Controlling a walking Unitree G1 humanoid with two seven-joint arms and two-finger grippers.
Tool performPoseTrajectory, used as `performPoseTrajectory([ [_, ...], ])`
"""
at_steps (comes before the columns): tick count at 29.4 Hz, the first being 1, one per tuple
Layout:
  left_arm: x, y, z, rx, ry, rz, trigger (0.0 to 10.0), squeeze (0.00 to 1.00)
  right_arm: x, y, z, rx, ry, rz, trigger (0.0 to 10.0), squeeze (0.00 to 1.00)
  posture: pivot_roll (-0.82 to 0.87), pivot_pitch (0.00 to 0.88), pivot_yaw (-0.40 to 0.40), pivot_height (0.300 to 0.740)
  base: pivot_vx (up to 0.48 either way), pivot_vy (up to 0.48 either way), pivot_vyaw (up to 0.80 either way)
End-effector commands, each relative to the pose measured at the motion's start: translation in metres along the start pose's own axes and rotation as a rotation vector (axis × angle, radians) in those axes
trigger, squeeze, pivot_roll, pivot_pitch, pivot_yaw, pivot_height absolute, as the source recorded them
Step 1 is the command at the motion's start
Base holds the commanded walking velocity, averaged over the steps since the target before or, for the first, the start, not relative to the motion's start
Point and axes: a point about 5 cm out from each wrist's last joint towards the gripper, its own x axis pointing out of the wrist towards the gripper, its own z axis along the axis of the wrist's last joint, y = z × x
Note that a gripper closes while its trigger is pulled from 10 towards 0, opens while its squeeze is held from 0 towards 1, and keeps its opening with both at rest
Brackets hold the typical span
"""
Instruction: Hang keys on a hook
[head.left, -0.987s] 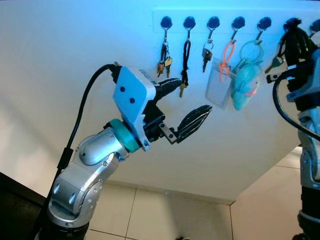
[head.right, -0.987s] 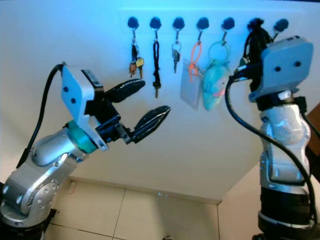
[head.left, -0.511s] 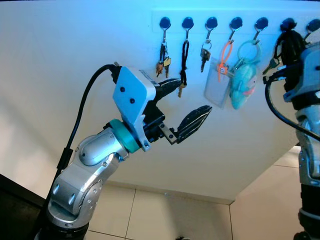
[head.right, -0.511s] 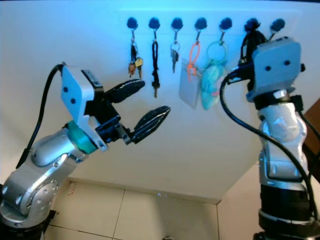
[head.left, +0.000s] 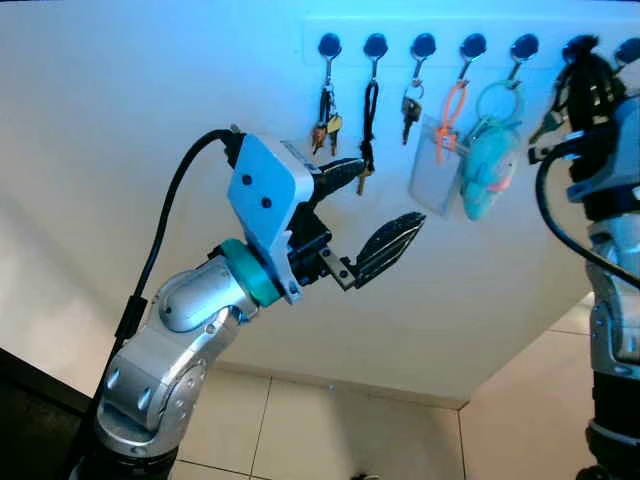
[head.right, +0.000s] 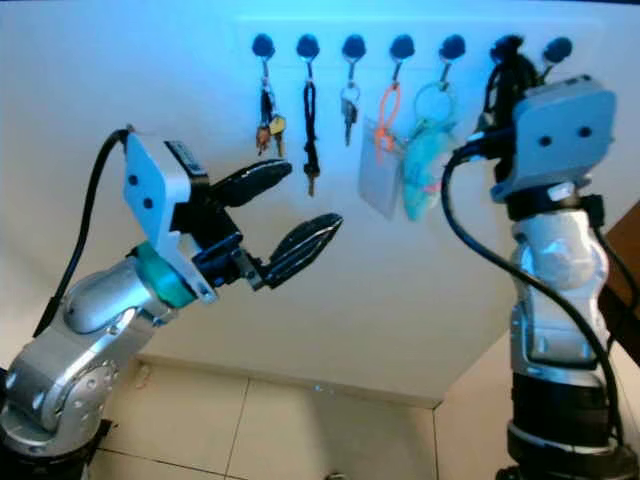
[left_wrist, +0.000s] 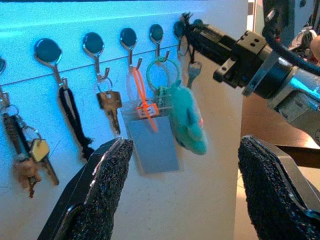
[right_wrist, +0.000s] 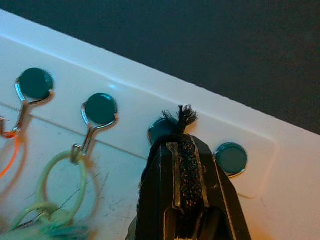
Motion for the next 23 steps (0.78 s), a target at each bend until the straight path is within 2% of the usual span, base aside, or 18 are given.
performPoseTrajectory([
  [1,-0.001,-0.002,0.001,-0.005,-0.002,-0.016,10.0,0.00,-0.001,-0.001,0.003,-0.016,-0.008,-0.011,10.0,0.00,-0.18,0.096,0.143,0.740,0.000,0.000,0.00],
  [14,-0.001,-0.002,0.002,-0.005,0.000,-0.017,10.0,0.00,0.002,0.004,-0.002,-0.064,0.030,0.044,10.0,0.00,-0.18,0.100,0.147,0.740,0.000,0.000,0.00],
  [18,-0.002,-0.002,0.002,-0.005,0.001,-0.017,10.0,0.00,0.005,0.014,-0.006,-0.068,0.038,0.109,10.0,0.00,-0.18,0.100,0.147,0.740,0.000,0.000,0.00],
  [20,-0.002,-0.002,0.002,-0.005,0.001,-0.017,10.0,0.00,0.005,0.014,-0.006,-0.068,0.038,0.109,10.0,0.00,-0.18,0.100,0.147,0.740,0.000,0.000,0.00],
  [23,-0.002,-0.002,0.002,-0.005,0.002,-0.014,10.0,0.00,0.005,0.028,-0.006,-0.080,0.024,0.213,10.0,0.00,-0.17,0.101,0.145,0.740,0.000,0.000,0.00],
])
